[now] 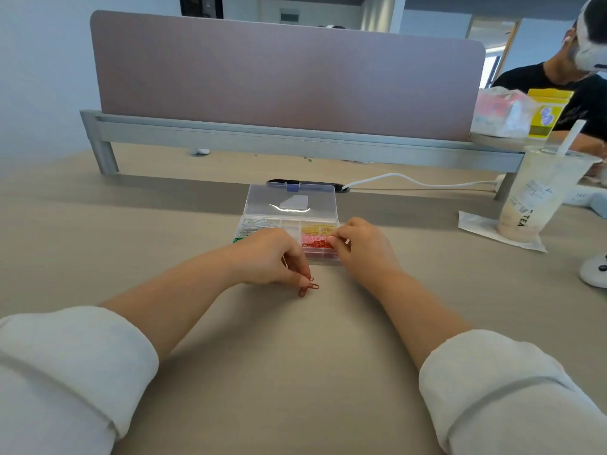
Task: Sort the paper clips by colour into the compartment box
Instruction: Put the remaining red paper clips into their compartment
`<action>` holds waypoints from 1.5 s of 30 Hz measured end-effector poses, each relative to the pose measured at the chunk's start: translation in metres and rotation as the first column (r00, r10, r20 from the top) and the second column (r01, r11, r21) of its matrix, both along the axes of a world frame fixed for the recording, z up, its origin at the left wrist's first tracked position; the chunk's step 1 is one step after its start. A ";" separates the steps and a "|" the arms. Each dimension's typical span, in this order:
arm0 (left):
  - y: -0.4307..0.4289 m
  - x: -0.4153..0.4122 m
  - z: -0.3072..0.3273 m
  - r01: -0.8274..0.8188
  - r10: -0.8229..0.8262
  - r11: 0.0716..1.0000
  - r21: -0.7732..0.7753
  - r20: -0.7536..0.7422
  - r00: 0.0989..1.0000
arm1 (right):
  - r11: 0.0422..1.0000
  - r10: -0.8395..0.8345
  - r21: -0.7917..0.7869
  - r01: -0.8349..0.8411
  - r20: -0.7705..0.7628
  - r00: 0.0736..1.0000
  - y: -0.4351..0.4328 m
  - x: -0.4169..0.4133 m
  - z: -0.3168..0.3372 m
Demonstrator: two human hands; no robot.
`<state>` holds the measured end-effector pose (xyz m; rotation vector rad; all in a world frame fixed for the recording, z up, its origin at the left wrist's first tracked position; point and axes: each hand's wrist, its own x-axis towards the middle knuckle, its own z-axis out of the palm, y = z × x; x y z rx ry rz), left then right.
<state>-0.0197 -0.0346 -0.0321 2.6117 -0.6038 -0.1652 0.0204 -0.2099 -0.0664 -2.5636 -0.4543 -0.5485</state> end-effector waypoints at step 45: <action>-0.038 -0.007 0.008 -0.007 0.036 0.959 0.282 -0.099 0.994 | 0.993 0.070 0.107 -0.057 -0.121 0.990 -0.012 -0.004 -0.002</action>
